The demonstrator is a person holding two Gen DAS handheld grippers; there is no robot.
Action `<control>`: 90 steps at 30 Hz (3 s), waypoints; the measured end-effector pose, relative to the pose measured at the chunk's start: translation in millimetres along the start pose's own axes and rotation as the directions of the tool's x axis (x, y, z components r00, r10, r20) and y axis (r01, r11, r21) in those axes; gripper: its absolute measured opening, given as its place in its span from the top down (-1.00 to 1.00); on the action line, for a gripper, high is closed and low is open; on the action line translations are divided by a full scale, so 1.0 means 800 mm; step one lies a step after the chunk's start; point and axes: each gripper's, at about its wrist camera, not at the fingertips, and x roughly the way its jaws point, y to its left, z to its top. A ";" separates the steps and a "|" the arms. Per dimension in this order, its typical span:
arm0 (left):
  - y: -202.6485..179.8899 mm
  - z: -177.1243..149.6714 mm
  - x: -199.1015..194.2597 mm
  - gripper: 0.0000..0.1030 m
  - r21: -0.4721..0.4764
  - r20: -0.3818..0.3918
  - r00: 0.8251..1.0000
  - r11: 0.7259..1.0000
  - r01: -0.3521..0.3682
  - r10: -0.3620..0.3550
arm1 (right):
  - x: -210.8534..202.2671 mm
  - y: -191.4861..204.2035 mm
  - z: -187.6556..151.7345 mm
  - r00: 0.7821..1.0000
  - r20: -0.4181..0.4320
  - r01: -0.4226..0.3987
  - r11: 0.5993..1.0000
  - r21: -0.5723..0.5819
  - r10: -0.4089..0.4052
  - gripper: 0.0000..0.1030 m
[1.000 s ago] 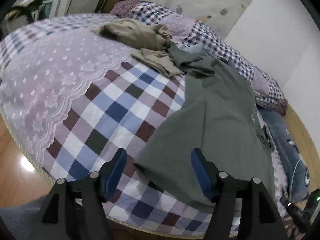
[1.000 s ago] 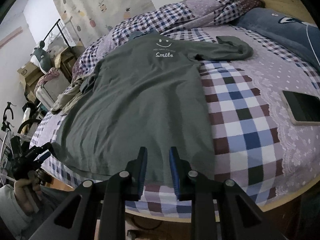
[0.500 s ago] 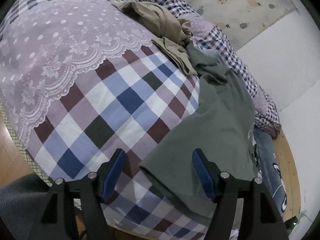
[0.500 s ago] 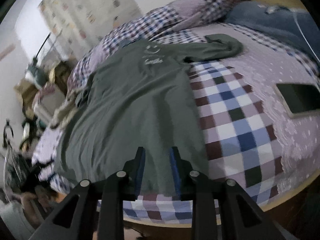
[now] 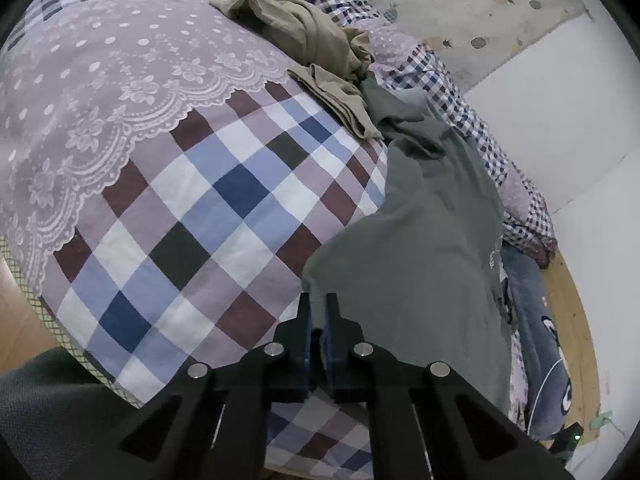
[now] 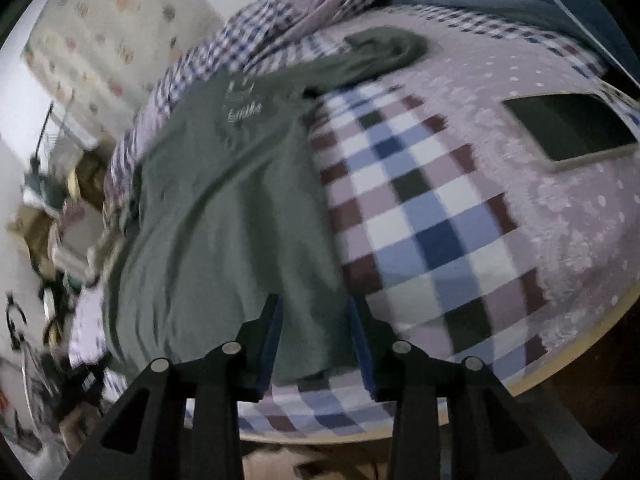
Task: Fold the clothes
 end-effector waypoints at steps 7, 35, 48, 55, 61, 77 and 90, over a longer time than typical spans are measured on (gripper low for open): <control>-0.009 0.000 -0.029 0.97 0.042 0.067 0.998 0.999 0.009 -0.012 | 0.012 0.028 -0.006 0.998 -0.032 0.054 0.989 -0.140 -0.059 0.98; -0.018 -0.038 -0.082 0.95 0.088 -0.015 0.997 0.993 -0.075 0.077 | -0.081 0.014 -0.042 0.989 0.050 0.144 0.985 -0.093 -0.140 0.99; 0.020 -0.021 -0.115 -0.63 -0.111 0.134 0.991 0.994 -0.002 0.017 | -0.094 -0.023 -0.036 0.958 0.127 0.244 0.964 0.105 -0.257 0.38; 0.002 -0.013 -0.093 -0.65 -0.051 0.100 0.994 0.998 0.049 -0.043 | -0.099 0.003 -0.032 0.953 0.254 0.156 0.987 0.044 -0.162 -0.32; -0.036 -0.011 -0.076 -0.72 0.034 0.082 0.993 0.996 0.087 -0.090 | -0.082 0.015 -0.021 0.954 0.266 0.141 0.990 0.005 -0.137 -0.45; -0.191 -0.034 -0.002 -0.74 0.384 -0.055 0.966 0.888 0.252 -0.251 | -0.027 0.025 0.056 0.953 0.282 0.116 0.993 -0.010 -0.109 -0.51; -0.366 -0.039 0.072 -0.75 0.444 -0.212 0.909 0.793 0.416 -0.359 | -0.009 -0.059 0.255 0.842 0.511 0.107 0.983 0.152 -0.171 -0.53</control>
